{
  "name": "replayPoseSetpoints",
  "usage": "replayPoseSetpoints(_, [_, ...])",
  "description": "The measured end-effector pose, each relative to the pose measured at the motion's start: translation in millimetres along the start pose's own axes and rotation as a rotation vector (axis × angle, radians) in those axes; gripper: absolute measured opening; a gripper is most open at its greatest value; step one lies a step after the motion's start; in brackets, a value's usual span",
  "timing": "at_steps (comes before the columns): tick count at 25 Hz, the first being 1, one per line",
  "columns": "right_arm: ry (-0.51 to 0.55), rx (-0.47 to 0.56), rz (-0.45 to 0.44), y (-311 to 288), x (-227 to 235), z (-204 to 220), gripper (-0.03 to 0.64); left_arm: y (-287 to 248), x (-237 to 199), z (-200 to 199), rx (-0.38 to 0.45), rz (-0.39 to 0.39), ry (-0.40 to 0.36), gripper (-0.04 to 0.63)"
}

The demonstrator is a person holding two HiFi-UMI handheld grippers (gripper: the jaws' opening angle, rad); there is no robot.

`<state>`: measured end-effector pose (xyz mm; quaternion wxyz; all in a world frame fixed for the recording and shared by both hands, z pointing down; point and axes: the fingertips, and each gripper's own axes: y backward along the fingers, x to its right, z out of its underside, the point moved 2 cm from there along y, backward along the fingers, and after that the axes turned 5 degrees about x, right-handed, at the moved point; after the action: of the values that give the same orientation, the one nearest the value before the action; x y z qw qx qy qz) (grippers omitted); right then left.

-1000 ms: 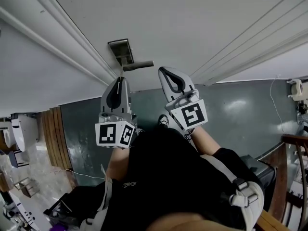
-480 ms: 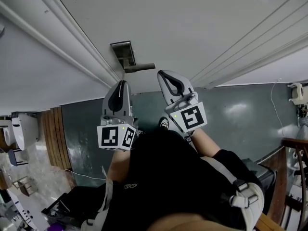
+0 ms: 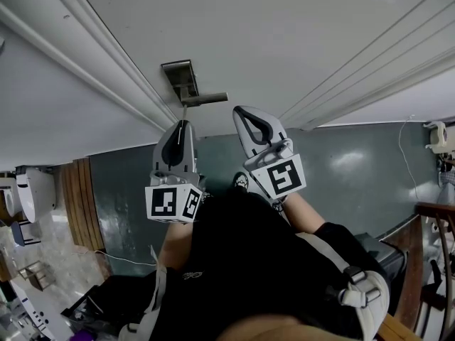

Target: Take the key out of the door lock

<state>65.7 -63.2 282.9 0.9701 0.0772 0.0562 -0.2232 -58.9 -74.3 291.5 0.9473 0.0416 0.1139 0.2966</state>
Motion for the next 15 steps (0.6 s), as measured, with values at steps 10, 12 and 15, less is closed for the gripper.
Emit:
replayPoseSetpoints(10, [-0.005, -0.011, 0.002, 1.7, 3.0, 1.7, 0.008, -2.3, -1.7, 3.5, -0.005, 0.003, 0.014, 0.037])
replayPoseSetpoints(12, [-0.009, -0.017, 0.004, 2.1, 3.8, 3.8, 0.008, -3.3, -1.5, 4.7, -0.005, 0.005, 0.018, 0.037])
replayPoseSetpoints(15, [-0.005, -0.015, 0.006, 2.8, 6.0, 3.6, 0.008, -4.9, 0.3, 5.8, -0.004, 0.009, 0.025, 0.037])
